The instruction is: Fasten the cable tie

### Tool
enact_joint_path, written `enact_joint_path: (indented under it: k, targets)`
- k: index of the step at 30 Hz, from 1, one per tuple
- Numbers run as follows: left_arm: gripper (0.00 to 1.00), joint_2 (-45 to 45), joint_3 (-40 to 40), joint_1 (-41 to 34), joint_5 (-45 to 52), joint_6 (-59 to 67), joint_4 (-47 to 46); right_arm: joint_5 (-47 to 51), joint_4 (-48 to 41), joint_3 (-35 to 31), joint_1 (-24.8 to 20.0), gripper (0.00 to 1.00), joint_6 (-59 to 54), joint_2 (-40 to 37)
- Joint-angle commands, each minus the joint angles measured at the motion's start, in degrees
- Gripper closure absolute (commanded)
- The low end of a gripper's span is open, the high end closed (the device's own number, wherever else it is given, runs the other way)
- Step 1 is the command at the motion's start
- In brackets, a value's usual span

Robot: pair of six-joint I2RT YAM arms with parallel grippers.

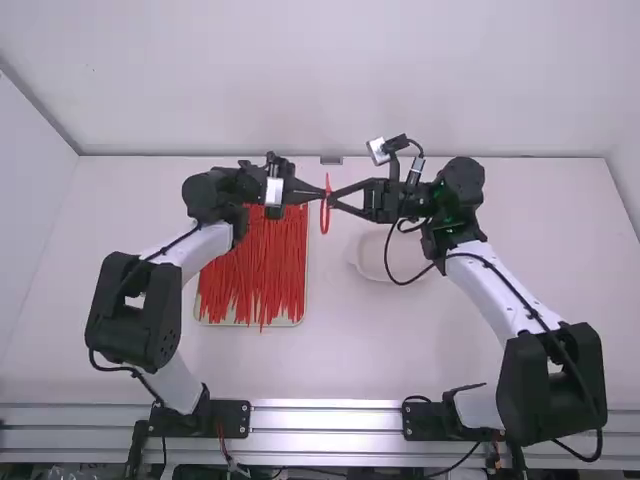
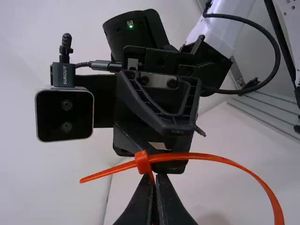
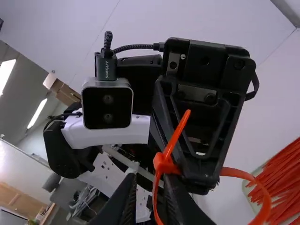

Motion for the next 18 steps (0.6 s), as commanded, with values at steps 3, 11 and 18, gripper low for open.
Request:
enact_joint_path:
  k: [3,11,18]
  targets:
    - [0.99,-1.3,-0.3,-0.9,5.2,-0.7,1.1,3.9,0.4,2.3,-1.2,0.82,0.9,1.3]
    - [0.98,-1.3,-0.3,0.2,5.3,-3.4,1.1,2.3,0.2,2.3,-3.7,0.82,1.2,1.3]
    - [0.99,-1.3,-0.4,0.6,5.2,-5.2,1.1,2.2,0.1,2.3,-4.1,0.82,1.2,1.3]
